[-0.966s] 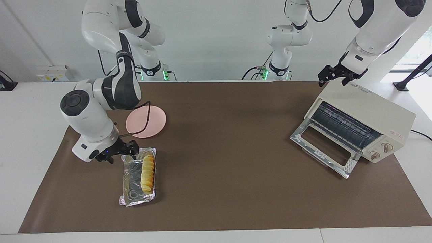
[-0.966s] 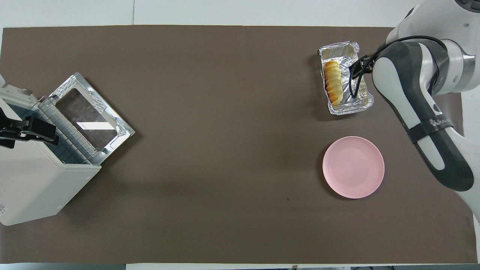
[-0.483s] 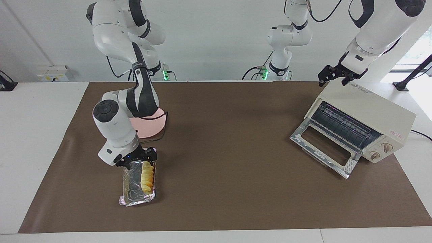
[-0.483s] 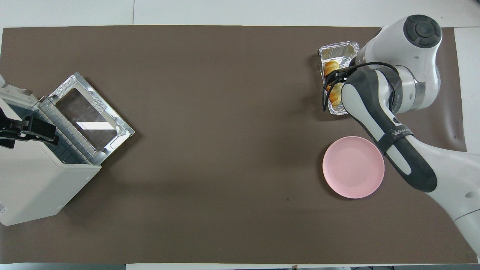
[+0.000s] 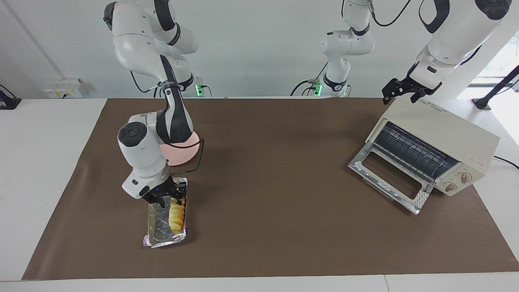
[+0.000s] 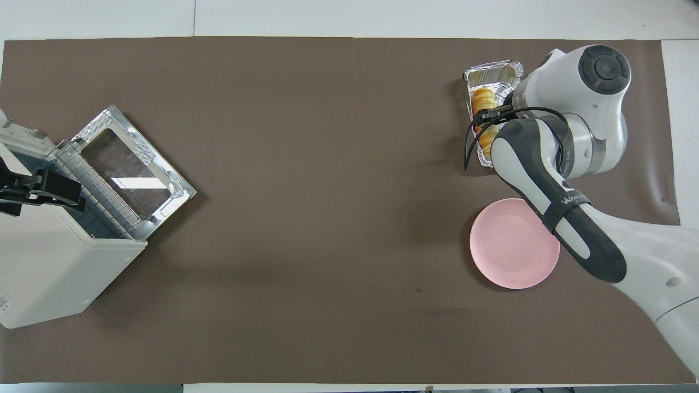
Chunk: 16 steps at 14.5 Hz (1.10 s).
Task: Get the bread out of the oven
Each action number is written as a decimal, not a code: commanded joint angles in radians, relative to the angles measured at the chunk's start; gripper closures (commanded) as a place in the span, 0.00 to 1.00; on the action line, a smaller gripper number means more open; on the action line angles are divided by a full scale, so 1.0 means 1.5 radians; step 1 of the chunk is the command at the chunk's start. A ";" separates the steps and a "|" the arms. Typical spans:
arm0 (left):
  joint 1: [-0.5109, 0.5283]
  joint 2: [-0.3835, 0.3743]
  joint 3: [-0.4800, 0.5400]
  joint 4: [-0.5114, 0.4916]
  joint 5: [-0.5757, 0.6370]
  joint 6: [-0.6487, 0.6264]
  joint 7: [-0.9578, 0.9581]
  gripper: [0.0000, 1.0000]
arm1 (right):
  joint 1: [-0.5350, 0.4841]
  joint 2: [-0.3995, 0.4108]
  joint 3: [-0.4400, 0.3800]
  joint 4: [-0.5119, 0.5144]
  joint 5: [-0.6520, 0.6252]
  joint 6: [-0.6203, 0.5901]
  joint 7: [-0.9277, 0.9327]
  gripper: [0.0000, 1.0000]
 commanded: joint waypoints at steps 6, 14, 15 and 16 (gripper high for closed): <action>0.011 -0.009 -0.007 -0.006 -0.010 0.008 0.000 0.00 | -0.015 -0.025 0.007 -0.001 0.002 -0.043 -0.008 1.00; 0.011 -0.009 -0.007 -0.006 -0.010 0.008 0.000 0.00 | -0.008 -0.084 0.010 0.074 0.016 -0.241 -0.007 1.00; 0.011 -0.009 -0.007 -0.006 -0.010 0.008 0.000 0.00 | -0.011 -0.111 0.011 0.069 0.040 -0.274 -0.005 1.00; 0.010 -0.009 -0.007 -0.006 -0.010 0.008 0.000 0.00 | -0.011 -0.144 0.010 0.062 0.083 -0.310 -0.004 1.00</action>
